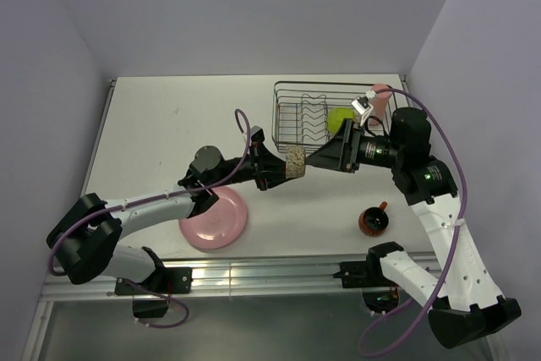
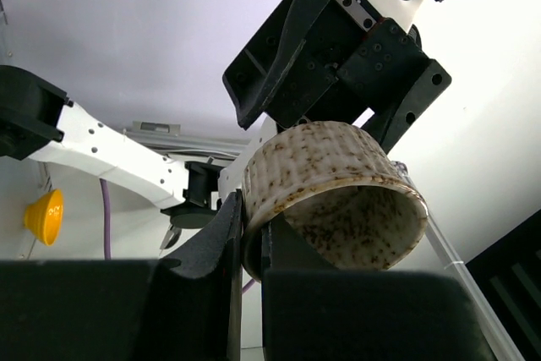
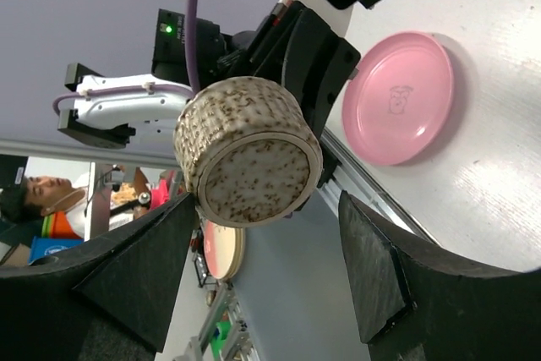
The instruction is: Load the mixed dishes into the dish rack
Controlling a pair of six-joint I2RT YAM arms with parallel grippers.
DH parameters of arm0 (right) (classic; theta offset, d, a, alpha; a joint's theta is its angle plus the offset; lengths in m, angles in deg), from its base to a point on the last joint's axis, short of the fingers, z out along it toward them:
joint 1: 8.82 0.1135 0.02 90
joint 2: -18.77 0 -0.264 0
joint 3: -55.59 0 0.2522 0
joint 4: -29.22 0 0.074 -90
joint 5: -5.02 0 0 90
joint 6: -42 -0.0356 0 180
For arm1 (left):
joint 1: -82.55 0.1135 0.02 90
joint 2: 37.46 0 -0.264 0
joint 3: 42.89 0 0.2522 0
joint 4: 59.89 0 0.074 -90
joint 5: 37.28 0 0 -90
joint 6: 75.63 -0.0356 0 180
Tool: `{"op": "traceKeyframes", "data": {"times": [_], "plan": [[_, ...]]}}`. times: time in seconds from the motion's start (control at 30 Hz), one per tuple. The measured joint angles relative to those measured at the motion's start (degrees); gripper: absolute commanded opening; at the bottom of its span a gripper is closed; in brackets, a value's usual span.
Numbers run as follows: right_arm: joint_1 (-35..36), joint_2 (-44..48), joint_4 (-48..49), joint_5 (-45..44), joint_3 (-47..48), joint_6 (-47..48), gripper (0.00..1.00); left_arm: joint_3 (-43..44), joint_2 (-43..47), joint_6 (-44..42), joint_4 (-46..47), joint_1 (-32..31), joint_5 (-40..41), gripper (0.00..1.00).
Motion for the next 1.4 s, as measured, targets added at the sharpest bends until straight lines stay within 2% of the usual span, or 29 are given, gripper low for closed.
{"op": "traceKeyframes", "data": {"times": [0.3,0.97,1.4], "plan": [[0.20,-0.33,9.35,3.87,-1.31,-2.27,0.77,-0.15,-0.66,0.31,2.51,-2.21,0.74,0.00],[0.70,1.68,27.15,10.03,-7.80,-9.94,0.78,0.57,0.44,0.31,4.66,-2.29,0.98,0.00],[2.99,1.81,29.27,10.21,-8.13,-10.97,0.78,2.49,3.19,0.31,-0.98,-2.47,2.73,0.00]]}}
